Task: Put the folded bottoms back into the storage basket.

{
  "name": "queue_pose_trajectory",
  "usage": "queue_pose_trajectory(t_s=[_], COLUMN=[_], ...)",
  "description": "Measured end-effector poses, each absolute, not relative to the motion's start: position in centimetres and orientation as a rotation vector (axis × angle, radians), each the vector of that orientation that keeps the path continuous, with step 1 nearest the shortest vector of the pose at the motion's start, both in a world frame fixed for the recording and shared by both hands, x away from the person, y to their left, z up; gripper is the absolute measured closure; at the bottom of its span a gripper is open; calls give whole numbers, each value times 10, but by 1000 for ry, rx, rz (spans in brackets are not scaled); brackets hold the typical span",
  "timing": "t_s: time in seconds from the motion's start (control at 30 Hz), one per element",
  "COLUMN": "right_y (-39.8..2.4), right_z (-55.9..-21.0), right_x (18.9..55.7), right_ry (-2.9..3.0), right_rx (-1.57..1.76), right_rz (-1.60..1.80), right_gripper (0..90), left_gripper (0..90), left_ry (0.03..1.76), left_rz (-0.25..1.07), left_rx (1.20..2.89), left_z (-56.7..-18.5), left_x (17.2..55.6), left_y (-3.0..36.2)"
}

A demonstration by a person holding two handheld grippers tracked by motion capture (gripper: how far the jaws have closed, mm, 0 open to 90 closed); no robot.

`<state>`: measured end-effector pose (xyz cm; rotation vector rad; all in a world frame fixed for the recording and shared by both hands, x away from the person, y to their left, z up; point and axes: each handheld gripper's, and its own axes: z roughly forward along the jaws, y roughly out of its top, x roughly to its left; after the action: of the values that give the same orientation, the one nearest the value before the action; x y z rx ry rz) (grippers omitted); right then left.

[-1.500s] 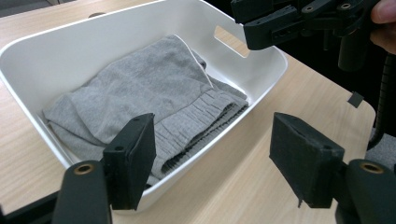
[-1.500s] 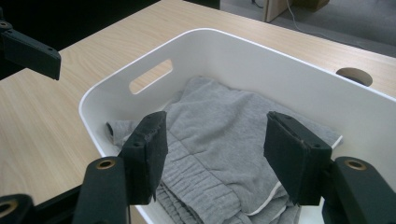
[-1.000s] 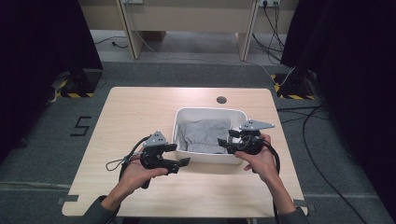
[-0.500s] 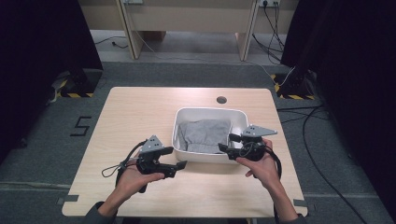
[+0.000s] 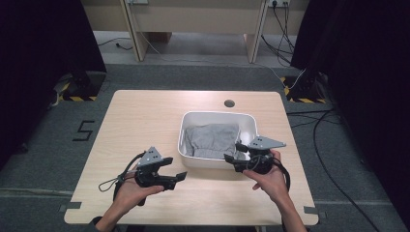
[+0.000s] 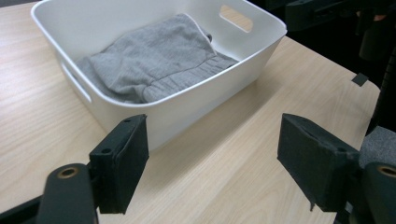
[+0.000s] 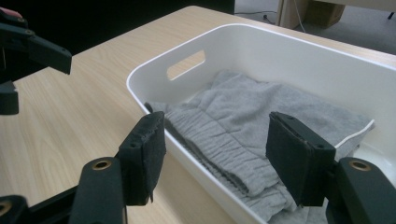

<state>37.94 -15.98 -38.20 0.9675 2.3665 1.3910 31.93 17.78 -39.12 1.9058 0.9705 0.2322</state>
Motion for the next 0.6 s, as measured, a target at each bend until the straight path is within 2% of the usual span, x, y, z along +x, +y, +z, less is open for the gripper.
queue_pose_trajectory(t_s=[0.6], right_y=[-161], right_z=[-390], right_x=[359], right_ry=[2374], right_rx=[936], right_rz=[1389], right_gripper=[389], left_gripper=[243], left_ry=[992], left_rz=[198], left_rx=[1898], left_z=[-413], left_x=[304], left_y=[178])
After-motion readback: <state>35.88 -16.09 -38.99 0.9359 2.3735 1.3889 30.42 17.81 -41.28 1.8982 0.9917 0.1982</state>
